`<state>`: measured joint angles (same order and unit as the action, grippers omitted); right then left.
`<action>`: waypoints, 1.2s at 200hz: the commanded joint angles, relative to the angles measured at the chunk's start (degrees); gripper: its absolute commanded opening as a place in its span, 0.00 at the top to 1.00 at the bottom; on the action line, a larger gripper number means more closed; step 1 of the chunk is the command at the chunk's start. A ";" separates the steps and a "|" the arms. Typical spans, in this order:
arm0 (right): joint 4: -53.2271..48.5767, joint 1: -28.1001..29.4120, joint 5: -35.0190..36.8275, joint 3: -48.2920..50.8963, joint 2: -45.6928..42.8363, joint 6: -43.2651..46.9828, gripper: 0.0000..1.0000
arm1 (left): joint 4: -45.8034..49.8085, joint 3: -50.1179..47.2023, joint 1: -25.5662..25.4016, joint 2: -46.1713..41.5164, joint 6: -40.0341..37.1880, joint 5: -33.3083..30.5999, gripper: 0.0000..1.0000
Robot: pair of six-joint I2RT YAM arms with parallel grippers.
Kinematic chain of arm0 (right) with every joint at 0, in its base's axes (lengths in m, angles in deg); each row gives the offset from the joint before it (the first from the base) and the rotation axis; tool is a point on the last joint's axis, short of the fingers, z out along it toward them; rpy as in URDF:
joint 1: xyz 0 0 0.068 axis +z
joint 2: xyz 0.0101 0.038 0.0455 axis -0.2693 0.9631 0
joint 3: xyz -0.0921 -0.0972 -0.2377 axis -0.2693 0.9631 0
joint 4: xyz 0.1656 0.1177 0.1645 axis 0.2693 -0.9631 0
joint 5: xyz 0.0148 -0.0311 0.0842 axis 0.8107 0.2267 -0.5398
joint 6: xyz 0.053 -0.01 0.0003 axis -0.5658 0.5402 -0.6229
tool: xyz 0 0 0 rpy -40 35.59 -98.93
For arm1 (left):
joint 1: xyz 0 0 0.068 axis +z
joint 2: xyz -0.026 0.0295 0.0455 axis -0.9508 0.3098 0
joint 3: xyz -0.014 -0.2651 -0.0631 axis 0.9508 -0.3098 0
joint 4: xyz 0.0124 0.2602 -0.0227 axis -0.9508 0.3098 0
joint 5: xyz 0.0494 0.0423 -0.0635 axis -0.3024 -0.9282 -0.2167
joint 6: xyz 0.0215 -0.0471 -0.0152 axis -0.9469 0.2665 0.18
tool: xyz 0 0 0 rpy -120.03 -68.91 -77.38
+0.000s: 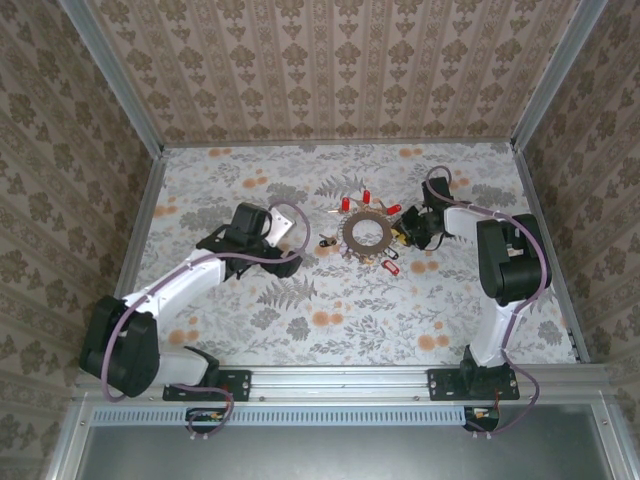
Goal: Put the keys on the keyring
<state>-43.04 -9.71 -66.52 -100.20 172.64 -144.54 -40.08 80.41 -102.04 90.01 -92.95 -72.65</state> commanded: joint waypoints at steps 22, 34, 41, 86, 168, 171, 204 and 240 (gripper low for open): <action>1.04 0.24 -0.56 -0.33 0.99 -1.49 0.90 | 0.77 1.74 -0.76 0.25 -1.51 0.67 0.00; 1.06 0.24 -0.63 -0.08 0.65 -1.57 0.91 | 0.83 1.86 -0.85 0.23 -1.51 0.66 0.00; 1.07 0.24 -0.71 0.15 0.27 -1.63 0.93 | 0.85 1.83 -0.93 0.28 -1.58 0.67 0.00; 1.10 0.55 -1.54 2.20 -4.19 -2.63 0.97 | -0.98 1.43 -1.04 -1.41 0.03 4.44 0.00; -9.52 2.15 -8.34 -0.01 -13.20 0.65 1.00 | -37.98 -14.83 -4.99 -12.91 -2.71 25.97 0.00; -10.04 2.39 -8.69 -0.27 -13.65 0.82 1.00 | -36.63 -14.01 -5.39 -12.62 -3.66 25.97 0.00; -16.67 4.65 -11.65 -4.62 -16.85 5.80 1.00 | -29.53 -7.34 -8.38 -7.60 -9.30 28.44 0.09; -31.31 7.82 -12.06 -13.96 -18.07 19.67 1.00 | -34.40 -4.51 -9.56 -5.39 -6.92 29.66 0.15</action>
<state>-62.27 -3.74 -75.61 -107.85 157.50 -136.00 -71.12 74.11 -111.02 84.11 -99.36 -46.05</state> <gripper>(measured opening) 0.067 0.859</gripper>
